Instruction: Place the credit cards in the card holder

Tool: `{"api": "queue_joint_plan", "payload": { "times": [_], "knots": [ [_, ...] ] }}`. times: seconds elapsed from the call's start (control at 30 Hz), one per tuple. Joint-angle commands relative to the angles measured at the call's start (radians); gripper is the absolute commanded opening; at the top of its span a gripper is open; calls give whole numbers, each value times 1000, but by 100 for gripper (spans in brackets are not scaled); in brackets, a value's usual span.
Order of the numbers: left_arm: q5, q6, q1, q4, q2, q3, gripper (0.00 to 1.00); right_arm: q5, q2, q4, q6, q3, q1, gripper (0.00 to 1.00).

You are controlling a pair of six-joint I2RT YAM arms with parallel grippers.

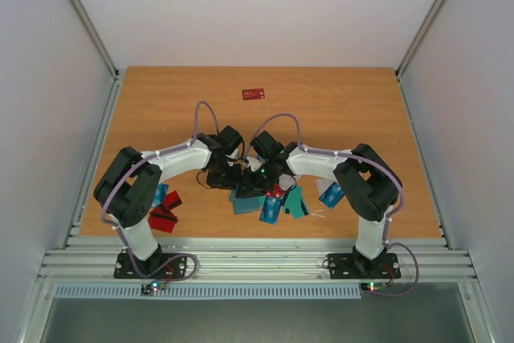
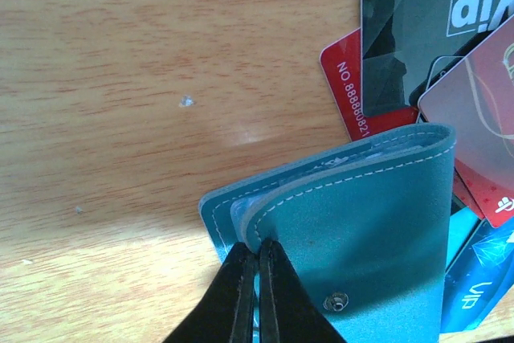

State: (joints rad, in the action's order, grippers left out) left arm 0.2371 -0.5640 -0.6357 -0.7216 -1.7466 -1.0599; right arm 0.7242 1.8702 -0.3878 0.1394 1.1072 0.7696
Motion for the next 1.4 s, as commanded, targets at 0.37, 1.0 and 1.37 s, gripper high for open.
{"api": "queue_joint_plan", "payload": {
  "times": [0.37,1.0,1.37],
  "knots": [
    [13,34,-5,25,7,20,3,2,31,72,47,15,11,1],
    [6,98,-4,2,6,21,0,-125,24,-60,3,48,9,1],
    [14,104,-4,5,6,28,0,-144,50,-92,-7,76,8,1]
  ]
}}
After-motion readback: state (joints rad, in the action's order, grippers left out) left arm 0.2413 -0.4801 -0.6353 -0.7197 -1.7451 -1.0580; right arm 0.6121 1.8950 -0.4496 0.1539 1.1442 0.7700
